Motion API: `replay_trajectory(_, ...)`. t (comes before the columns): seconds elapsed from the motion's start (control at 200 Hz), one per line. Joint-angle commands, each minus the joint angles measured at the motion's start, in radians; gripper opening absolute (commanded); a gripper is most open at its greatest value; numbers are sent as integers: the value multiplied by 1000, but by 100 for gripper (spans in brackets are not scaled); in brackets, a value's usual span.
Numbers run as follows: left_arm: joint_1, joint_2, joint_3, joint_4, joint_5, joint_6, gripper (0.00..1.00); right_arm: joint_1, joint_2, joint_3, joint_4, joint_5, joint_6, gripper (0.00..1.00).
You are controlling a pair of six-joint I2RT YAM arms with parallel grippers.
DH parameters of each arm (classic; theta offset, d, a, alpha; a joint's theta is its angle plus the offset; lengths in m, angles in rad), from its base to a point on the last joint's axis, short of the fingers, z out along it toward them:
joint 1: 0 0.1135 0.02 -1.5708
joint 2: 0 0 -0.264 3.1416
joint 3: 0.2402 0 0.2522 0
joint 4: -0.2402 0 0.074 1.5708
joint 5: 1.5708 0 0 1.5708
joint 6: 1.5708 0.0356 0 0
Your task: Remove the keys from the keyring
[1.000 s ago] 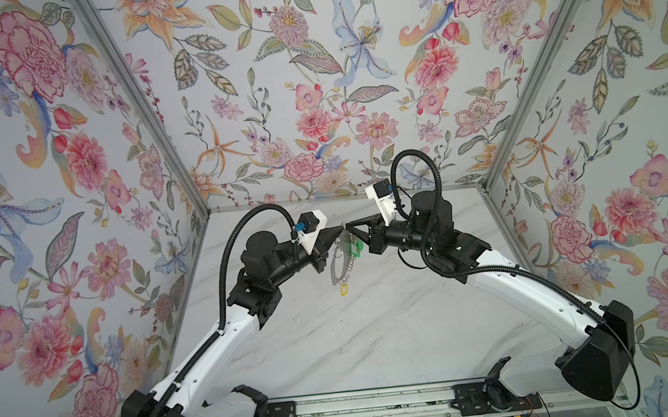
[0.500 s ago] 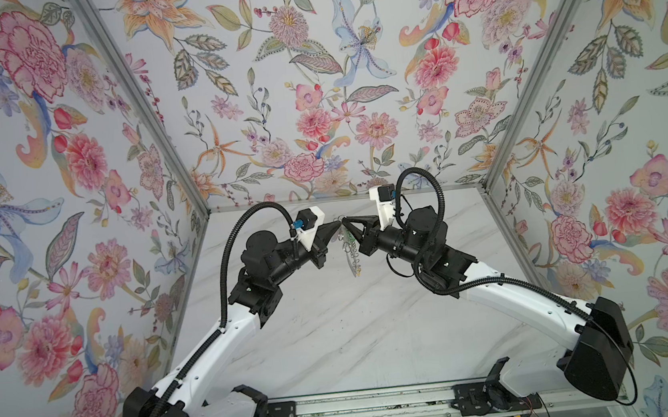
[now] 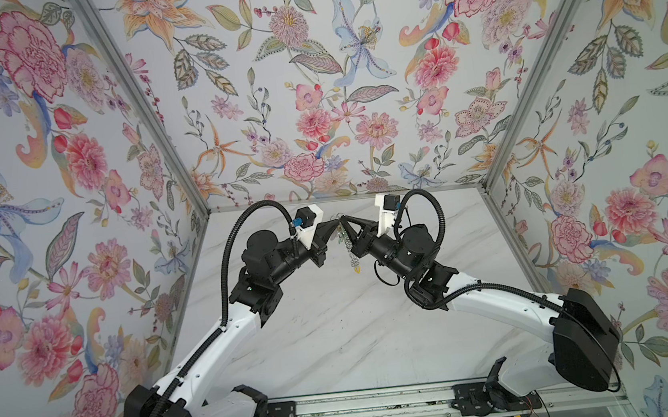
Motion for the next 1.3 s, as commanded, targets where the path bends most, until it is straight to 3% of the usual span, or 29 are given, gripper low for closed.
replay_trajectory(0.0, -35, -9, -3, 29, 127, -18, 0, 7, 48, 6, 180, 78, 42, 0)
replay_trajectory(0.38, -35, -16, -8, 5, 122, -3, 0, 23, 122, 85, 308, 79, 108, 0)
replay_trajectory(0.676, -35, -28, 15, -49, 89, 37, 0, 6, 70, 56, 256, 86, 83, 0)
replay_trajectory(1.061, 8, -117, -97, -11, 12, 10, 0, -58, -132, -98, 115, 139, -2, 0)
replay_trajectory(1.296, 61, -166, -205, 61, -48, -71, 0, -98, -375, -219, -166, 232, -132, 0)
